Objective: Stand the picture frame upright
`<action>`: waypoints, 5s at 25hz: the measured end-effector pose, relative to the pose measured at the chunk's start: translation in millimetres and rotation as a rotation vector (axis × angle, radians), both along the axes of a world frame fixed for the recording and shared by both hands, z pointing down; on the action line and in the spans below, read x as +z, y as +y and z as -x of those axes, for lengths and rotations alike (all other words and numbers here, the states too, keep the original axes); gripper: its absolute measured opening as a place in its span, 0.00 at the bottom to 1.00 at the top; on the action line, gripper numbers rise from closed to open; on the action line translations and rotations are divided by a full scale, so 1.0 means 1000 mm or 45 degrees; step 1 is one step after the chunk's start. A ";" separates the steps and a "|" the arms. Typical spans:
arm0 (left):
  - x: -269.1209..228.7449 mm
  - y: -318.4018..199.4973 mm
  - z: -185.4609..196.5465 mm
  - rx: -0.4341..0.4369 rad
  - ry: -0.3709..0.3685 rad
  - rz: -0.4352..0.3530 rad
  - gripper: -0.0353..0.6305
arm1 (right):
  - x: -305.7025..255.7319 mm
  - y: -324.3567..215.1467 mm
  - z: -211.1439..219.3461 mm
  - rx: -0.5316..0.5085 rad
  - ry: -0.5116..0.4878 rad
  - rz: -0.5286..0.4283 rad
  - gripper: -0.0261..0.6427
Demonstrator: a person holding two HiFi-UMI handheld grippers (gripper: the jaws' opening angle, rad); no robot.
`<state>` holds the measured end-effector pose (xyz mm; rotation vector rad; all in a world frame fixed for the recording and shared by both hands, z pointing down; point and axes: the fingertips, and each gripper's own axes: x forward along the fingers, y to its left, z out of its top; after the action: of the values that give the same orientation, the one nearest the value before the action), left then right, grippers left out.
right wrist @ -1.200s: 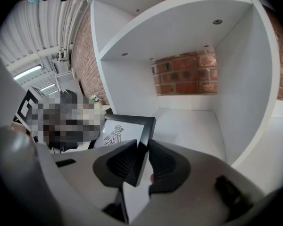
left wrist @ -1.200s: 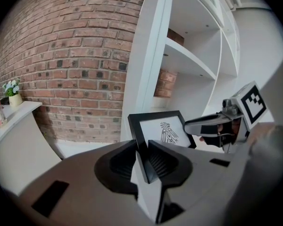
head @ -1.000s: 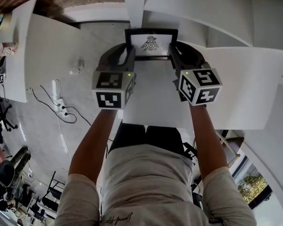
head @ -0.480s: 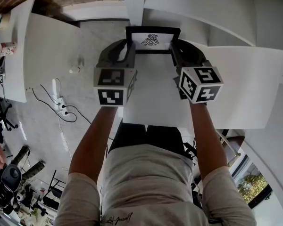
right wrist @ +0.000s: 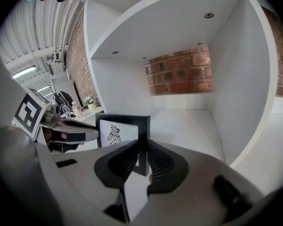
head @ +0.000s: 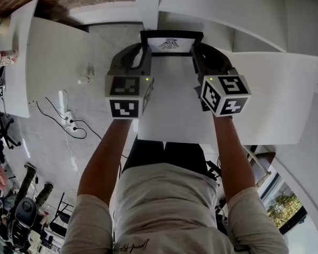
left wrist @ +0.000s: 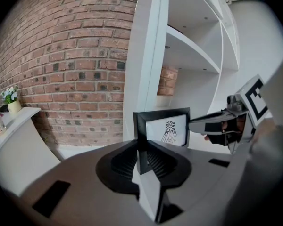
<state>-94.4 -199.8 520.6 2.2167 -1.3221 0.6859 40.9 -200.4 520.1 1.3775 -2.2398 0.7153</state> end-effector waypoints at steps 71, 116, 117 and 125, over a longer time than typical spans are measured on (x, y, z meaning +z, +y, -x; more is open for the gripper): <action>-0.012 0.015 0.000 0.007 0.000 0.021 0.22 | -0.015 0.019 0.001 -0.052 -0.004 0.011 0.16; -0.173 0.187 -0.060 0.081 0.106 -0.139 0.08 | -0.164 0.187 -0.033 -0.271 -0.193 -0.018 0.08; -0.174 0.187 -0.059 0.080 0.106 -0.142 0.08 | -0.165 0.189 -0.033 -0.272 -0.194 -0.017 0.08; -0.187 0.186 -0.053 0.089 0.086 -0.165 0.08 | -0.177 0.186 -0.023 -0.285 -0.207 -0.053 0.08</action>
<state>-41.2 -13.6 333.2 2.3771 -1.2938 0.5590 64.0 -14.2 342.7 1.0971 -2.4991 0.7282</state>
